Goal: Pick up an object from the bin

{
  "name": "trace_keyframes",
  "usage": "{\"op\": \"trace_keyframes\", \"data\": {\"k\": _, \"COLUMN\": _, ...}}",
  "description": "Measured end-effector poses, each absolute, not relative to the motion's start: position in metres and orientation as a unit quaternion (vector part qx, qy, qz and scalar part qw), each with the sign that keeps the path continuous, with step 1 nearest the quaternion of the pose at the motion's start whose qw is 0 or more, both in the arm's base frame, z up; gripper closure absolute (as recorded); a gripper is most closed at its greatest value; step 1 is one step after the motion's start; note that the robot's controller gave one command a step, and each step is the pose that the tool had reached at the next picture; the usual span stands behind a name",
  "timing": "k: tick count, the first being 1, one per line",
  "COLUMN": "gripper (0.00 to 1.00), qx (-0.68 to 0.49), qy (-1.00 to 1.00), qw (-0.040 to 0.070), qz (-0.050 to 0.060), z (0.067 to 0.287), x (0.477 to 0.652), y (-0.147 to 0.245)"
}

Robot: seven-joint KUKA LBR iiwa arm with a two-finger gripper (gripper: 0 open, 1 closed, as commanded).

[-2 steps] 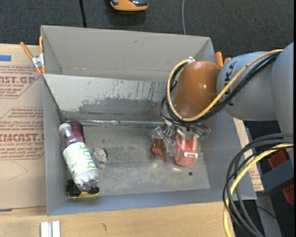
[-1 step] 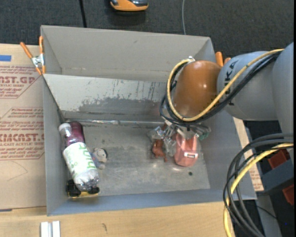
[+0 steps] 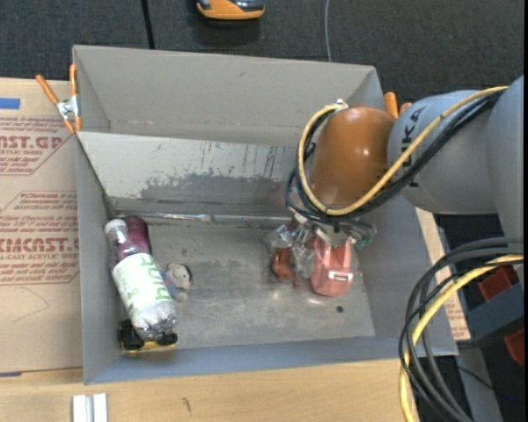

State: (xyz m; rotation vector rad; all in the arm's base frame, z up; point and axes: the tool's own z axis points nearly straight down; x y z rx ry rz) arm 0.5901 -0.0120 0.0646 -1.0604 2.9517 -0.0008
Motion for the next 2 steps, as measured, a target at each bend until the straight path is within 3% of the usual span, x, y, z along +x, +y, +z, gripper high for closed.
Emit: {"op": "trace_keyframes", "data": {"k": 2, "gripper": 1.0, "qx": -0.335, "qy": 0.942, "qw": -0.001, "qz": 0.001, "z": 0.085, "x": 0.589, "y": -0.011}}
